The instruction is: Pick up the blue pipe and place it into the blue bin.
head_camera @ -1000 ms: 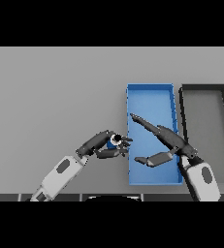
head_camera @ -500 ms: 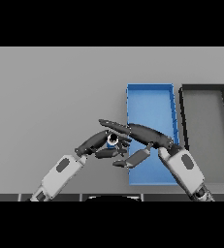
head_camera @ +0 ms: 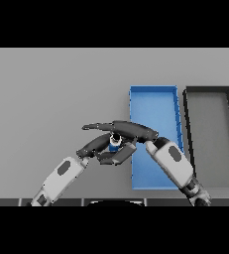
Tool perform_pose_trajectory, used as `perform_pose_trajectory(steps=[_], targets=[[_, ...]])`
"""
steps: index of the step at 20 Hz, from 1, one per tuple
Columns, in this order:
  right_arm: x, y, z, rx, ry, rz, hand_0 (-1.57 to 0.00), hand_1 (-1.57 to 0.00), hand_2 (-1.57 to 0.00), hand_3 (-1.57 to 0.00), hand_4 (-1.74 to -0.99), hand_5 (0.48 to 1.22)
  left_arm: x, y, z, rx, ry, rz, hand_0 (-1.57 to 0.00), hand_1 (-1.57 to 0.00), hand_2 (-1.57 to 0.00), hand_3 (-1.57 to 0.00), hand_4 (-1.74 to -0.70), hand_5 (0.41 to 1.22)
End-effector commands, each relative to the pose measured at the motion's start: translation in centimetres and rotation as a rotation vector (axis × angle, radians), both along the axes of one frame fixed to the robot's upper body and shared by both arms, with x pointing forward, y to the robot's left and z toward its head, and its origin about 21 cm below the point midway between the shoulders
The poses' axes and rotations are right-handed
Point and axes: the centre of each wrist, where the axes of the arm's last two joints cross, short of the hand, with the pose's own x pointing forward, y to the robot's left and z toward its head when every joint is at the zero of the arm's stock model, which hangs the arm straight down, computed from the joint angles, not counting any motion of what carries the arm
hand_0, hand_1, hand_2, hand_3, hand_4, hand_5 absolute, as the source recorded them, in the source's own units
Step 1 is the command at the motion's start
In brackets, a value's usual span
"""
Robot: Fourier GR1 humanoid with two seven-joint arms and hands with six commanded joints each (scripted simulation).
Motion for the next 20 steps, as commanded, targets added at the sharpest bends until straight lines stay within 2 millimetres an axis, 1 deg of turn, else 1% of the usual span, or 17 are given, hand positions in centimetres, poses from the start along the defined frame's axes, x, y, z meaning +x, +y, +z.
perform_pose_trajectory(steps=[1, 2, 3, 4, 5, 7, 8, 9, 11, 12, 14, 15, 16, 17, 18, 19, 20], targets=[[0.0, 0.2, 0.1, -0.012, -0.003, 0.004, -0.28, -0.31, -0.33, -0.23, -1.352, 0.528, 0.0, -0.1, 0.1, 0.081, -0.024, 0.025, -1.24, -1.12, -1.09, -0.92, -1.61, 1.221], [0.2, 0.1, 0.0, -0.015, -0.004, 0.022, -0.48, -0.5, -0.5, -0.37, -1.39, 0.538, -0.1, -0.2, 0.2, 0.154, -0.044, 0.037, -0.99, -0.9, -0.87, -0.74, -1.59, 1.221], [0.2, 0.3, 0.1, -0.008, -0.004, 0.045, -0.7, -0.71, -0.71, -0.56, -1.453, 0.551, -0.3, -0.1, 0.0, 0.138, -0.065, 0.048, -0.88, -0.83, -0.8, -0.67, -1.61, 1.221], [0.1, 1.0, -0.1, 0.009, 0.006, 0.065, -0.87, -0.89, -0.89, -0.7, -1.503, 0.573, -0.4, -0.2, -0.2, 0.138, -0.062, 0.051, -0.89, -0.87, -0.85, -0.66, -1.64, 1.221], [-0.1, 1.1, -0.4, 0.029, 0.034, 0.079, -1.01, -1.02, -1.02, -0.83, -1.541, 0.604, -0.4, -0.1, -0.2, 0.112, -0.042, 0.054, -1.03, -1.01, -0.99, -0.62, -1.66, 1.192], [-0.3, 1.3, -0.2, 0.031, 0.066, 0.055, -1.21, -1.22, -1.22, -1.1, -1.492, 0.706, -0.5, -0.4, -0.2, 0.024, -0.013, 0.037, -1.22, -1.21, -1.2, -0.52, -1.69, 1.203], [-0.2, 1.4, -0.5, 0.048, 0.067, 0.054, -1.28, -1.29, -1.29, -1.19, -1.475, 0.809, -0.6, -0.2, -0.6, -0.005, 0.005, 0.031, -1.29, -1.28, -1.27, -0.53, -1.7, 1.206], [-0.2, 1.4, -0.6, 0.074, 0.06, 0.048, -1.34, -1.35, -1.35, -1.27, -1.464, 0.891, -0.6, -0.1, -0.3, -0.007, 0.015, 0.036, -1.35, -1.34, -1.33, -0.53, -1.71, 1.209], [-0.4, 1.1, -0.7, 0.081, 0.013, 0.045, -1.42, -1.43, -1.43, -1.38, -1.456, 1.01, -0.1, -0.3, -0.2, 0.005, -0.001, 0.048, -1.43, -1.42, -1.42, -0.59, -1.72, 1.214], [-0.5, 1.4, -0.6, 0.077, -0.004, 0.054, -1.45, -1.46, -1.46, -1.42, -1.459, 1.052, -0.2, -0.4, -0.1, 0.01, -0.01, 0.048, -1.46, -1.45, -1.45, -0.59, -1.72, 1.215], [-0.8, 1.0, -0.6, 0.069, -0.008, 0.062, -1.5, -1.5, -1.5, -1.47, -1.469, 1.113, -0.3, -0.2, -0.2, 0.031, -0.034, 0.045, -1.5, -1.45, -1.49, -0.53, -1.73, 1.217], [-1.1, 1.3, -1.0, 0.074, 0.0, 0.07, -1.51, -1.51, -1.51, -1.49, -1.471, 1.135, -0.3, 0.0, -0.2, 0.043, -0.035, 0.041, -1.51, -1.42, -1.51, -0.51, -1.73, 1.218], [-1.0, 1.0, -0.9, 0.084, 0.019, 0.069, -1.52, -1.52, -1.52, -1.51, -1.473, 1.152, 0.0, 0.0, 0.0, 0.045, -0.041, 0.035, -1.5, -1.36, -1.52, -0.51, -1.73, 1.219], [-1.0, 1.0, -0.8, 0.092, 0.028, 0.071, -1.53, -1.53, -1.53, -1.52, -1.474, 1.166, 0.0, -0.1, -0.1, 0.045, -0.054, 0.018, -1.43, -1.22, -1.35, -0.53, -1.64, 1.219], [-1.2, 1.4, -0.7, 0.088, 0.035, 0.068, -1.54, -1.54, -1.54, -1.53, -1.477, 1.177, 0.1, 0.2, -0.1, 0.049, -0.075, 0.004, -1.41, -1.19, -1.24, -0.52, -1.54, 1.219], [-1.2, 1.3, -0.7, 0.093, 0.021, 0.072, -1.55, -1.55, -1.55, -1.54, -1.478, 1.186, 0.0, 0.2, 0.1, 0.073, -0.063, -0.008, -1.22, -1.0, -1.02, -0.42, -1.44, 1.22], [-1.3, 1.6, -0.6, 0.084, 0.016, 0.068, -1.55, -1.55, -1.55, -1.54, -1.48, 1.193, 0.2, 0.7, 0.0, 0.083, -0.062, -0.021, -0.98, -0.8, -0.82, -0.33, -1.34, 1.22]])
